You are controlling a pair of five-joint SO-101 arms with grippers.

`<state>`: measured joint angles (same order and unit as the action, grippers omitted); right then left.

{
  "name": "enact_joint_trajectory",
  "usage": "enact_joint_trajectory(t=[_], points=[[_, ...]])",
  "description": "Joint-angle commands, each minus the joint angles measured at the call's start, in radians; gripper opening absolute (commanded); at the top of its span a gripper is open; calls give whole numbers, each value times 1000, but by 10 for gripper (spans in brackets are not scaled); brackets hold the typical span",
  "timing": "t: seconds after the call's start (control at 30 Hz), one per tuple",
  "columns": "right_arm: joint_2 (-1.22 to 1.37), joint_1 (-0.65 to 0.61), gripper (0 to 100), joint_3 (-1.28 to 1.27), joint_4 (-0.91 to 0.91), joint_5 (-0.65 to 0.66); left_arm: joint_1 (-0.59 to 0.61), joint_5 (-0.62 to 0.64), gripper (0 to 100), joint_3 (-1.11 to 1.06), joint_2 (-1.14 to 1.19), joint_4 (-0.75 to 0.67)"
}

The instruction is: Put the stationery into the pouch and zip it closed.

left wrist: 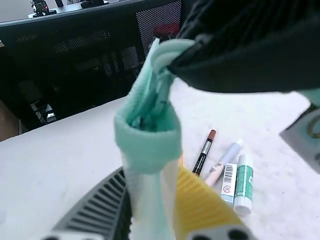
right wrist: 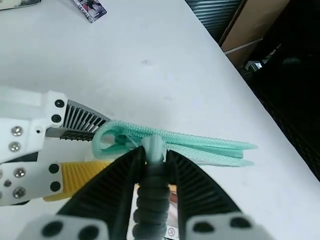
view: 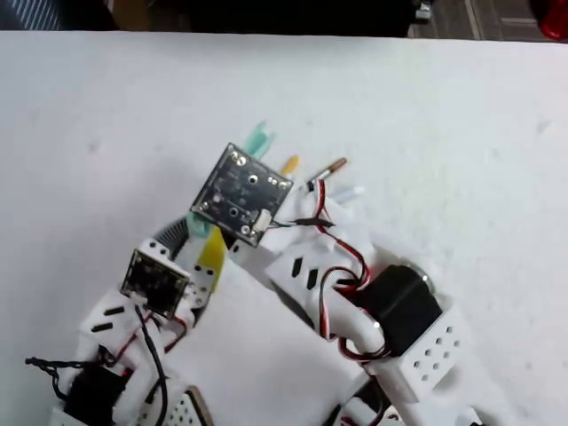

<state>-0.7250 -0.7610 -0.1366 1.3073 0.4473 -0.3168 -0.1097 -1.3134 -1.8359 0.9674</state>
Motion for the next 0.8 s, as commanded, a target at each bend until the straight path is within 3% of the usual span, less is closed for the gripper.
enact_joint_trajectory(t=[0.0, 0.27, 0.77], points=[[15, 90, 17, -2, -15, -3, 24, -6, 23, -8, 4, 25], [18, 236, 17, -3, -25, -3, 24, -6, 23, 21, 4, 44], [18, 245, 17, -3, -166, -2, 18, -5, 23, 58, 4, 103]])
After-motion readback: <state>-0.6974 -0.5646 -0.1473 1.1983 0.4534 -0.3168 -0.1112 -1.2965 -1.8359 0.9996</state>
